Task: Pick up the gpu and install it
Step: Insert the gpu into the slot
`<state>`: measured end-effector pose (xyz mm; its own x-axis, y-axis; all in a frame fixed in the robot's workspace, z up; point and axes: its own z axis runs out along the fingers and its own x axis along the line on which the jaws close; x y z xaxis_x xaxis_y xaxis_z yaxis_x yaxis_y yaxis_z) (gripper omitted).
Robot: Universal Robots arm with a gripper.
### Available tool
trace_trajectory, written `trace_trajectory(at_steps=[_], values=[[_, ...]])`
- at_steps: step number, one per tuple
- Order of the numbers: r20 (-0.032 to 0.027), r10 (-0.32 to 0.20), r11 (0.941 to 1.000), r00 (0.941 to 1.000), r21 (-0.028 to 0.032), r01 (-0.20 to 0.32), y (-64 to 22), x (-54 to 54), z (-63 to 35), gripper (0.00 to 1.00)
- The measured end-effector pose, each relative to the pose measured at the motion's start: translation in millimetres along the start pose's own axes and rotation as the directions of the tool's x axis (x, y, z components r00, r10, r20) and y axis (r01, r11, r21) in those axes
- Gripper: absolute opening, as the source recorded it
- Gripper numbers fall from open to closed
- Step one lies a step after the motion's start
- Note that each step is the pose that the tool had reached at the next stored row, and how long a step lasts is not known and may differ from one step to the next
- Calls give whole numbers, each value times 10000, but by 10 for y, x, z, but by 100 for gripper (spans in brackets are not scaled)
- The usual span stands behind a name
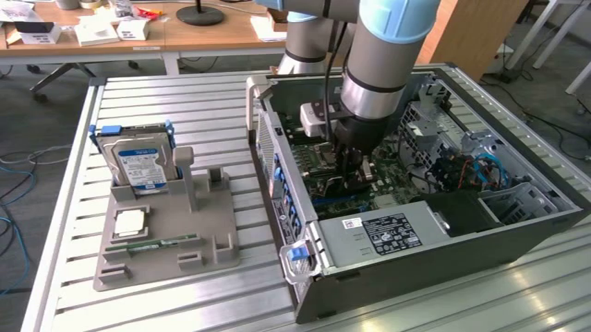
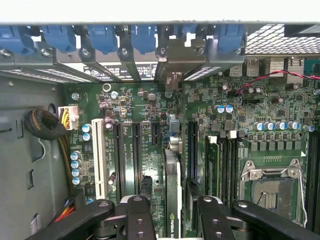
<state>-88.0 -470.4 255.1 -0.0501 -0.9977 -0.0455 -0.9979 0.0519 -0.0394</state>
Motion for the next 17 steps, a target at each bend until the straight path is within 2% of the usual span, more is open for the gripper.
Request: trace_trajectory(at_steps=[17], values=[[2, 1, 10000, 10000, 1, -1, 6, -25, 16, 40]])
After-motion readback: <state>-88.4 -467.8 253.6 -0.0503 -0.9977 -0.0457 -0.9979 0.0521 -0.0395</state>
